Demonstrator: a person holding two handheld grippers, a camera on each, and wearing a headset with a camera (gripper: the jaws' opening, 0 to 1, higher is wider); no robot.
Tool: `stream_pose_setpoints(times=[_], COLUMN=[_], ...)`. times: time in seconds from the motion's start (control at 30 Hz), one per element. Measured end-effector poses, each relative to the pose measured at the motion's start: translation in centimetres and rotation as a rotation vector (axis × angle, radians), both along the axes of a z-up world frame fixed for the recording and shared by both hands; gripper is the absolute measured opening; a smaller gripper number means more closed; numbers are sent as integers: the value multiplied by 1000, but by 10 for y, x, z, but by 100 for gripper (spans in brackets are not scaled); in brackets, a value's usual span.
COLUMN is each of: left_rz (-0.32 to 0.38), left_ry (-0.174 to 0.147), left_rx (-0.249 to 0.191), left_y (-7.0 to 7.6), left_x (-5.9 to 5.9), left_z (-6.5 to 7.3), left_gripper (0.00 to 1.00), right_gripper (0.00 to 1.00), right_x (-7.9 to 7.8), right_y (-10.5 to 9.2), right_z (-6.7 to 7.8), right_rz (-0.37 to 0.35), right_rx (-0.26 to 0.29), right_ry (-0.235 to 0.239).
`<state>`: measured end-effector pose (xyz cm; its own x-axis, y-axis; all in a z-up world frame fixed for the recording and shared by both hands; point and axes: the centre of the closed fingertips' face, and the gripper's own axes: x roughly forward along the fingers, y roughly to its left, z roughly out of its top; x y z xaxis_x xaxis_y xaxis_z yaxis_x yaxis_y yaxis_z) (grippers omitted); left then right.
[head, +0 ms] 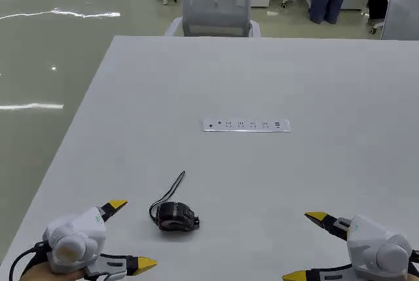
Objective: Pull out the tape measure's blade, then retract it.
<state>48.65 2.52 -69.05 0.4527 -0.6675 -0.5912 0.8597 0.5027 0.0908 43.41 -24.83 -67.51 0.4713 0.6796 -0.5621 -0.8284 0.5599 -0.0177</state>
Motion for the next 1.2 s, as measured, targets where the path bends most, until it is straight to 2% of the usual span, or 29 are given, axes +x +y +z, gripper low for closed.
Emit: stream_pose_setpoints(times=[0.23,0.3,0.5,0.77,0.93,1.2], left_rz=[-60,-70,-80,-97,-114,-168], left_ry=[-11,-15,-12,-1,-8,11], left_rx=[29,32,29,51,83,126], left_y=[-8,-9,-14,-18,-19,-22], left_x=[8,11,19,26,32,38], left_z=[-4,-4,-6,-16,-22,-38], left_gripper=[76,74,71,69,68,62], right_gripper=[78,76,75,71,71,69], right_x=[8,11,16,25,30,42], right_y=[8,10,14,19,24,35], right_z=[-1,-2,-6,-11,-15,-19], right_rz=[44,60,74,106,128,171], right_rx=[-1,-16,-19,-33,-39,-39], right_ry=[-17,-28,-24,-39,-33,-47])
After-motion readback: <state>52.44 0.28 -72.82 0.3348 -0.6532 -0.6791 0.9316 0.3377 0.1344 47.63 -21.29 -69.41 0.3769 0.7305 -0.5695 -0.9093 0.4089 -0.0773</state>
